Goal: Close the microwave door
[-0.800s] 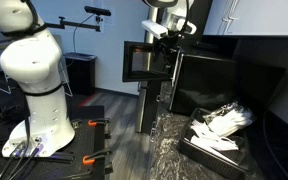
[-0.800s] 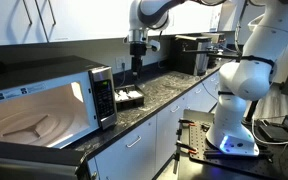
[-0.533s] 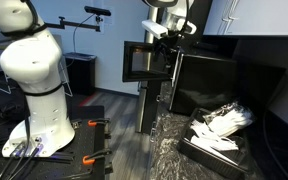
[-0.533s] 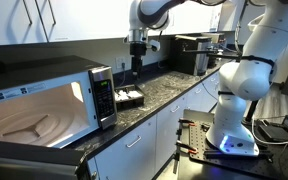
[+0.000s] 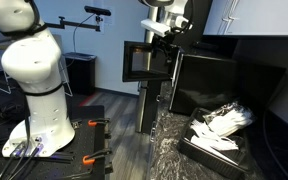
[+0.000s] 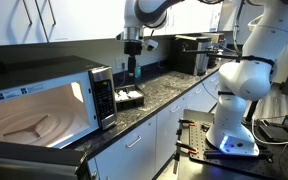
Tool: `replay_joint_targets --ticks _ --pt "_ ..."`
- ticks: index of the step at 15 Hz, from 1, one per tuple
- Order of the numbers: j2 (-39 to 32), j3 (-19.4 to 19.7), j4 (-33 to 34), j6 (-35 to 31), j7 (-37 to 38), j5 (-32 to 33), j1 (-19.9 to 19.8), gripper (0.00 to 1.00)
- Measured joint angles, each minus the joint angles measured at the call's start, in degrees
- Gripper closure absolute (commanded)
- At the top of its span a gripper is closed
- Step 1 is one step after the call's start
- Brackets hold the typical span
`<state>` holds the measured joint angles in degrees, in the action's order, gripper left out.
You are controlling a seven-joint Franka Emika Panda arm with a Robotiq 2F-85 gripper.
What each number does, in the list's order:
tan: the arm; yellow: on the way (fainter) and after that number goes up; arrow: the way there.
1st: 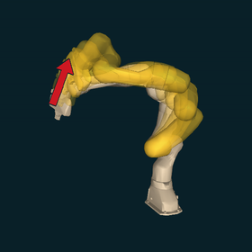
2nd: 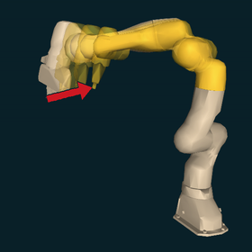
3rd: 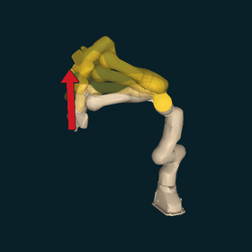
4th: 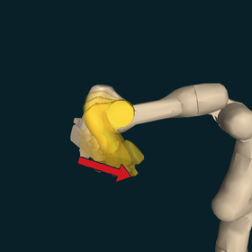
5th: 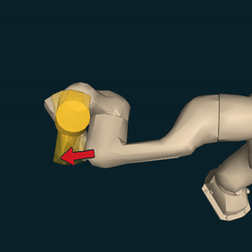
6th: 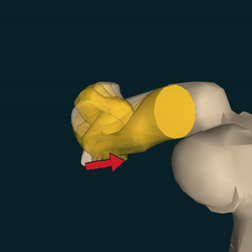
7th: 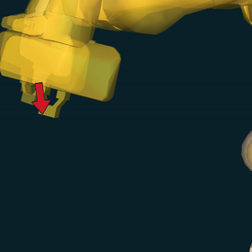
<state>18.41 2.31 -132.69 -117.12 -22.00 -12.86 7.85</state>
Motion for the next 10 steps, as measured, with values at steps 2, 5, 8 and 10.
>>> replay_joint_targets --ticks 2,5,8,10 --pt "-0.7 -0.9 1.4 -0.4 -4.1 -1.1 1.9 0.0" --pt "-3.0 -1.8 4.4 -0.7 -11.5 -3.7 4.4 0.0" --pt "-6.1 -2.7 7.4 -0.7 -19.6 -6.9 6.2 0.0" --pt "-8.5 -3.7 9.4 -0.4 -21.7 -7.3 6.2 0.0"
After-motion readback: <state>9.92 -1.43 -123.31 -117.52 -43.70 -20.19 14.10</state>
